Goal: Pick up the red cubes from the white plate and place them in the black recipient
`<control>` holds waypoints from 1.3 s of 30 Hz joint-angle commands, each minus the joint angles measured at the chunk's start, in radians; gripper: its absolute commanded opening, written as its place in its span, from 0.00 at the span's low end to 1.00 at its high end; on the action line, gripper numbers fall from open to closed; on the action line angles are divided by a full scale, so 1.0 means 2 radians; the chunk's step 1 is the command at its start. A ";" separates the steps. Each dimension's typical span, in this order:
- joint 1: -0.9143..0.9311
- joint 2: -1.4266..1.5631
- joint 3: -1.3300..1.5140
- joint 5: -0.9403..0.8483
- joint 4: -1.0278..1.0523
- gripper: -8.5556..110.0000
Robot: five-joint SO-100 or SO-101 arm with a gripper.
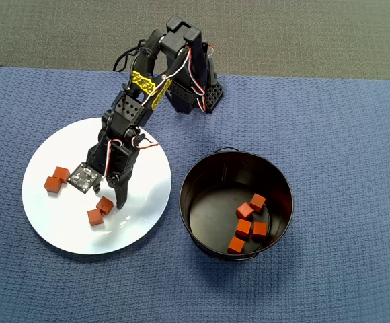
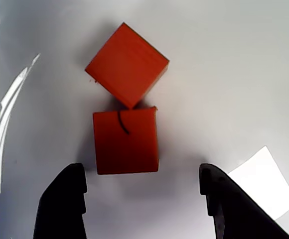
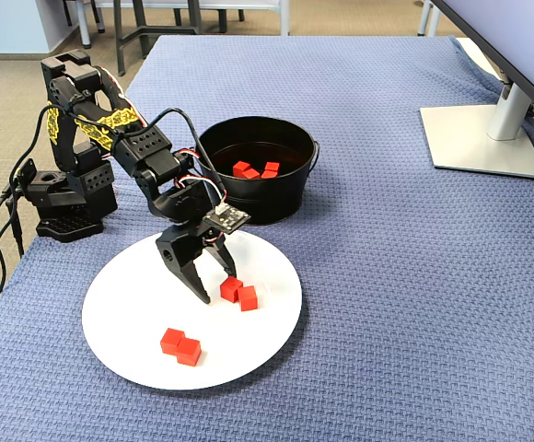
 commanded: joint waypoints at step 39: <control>-0.392 0.325 -0.071 0.571 0.281 0.38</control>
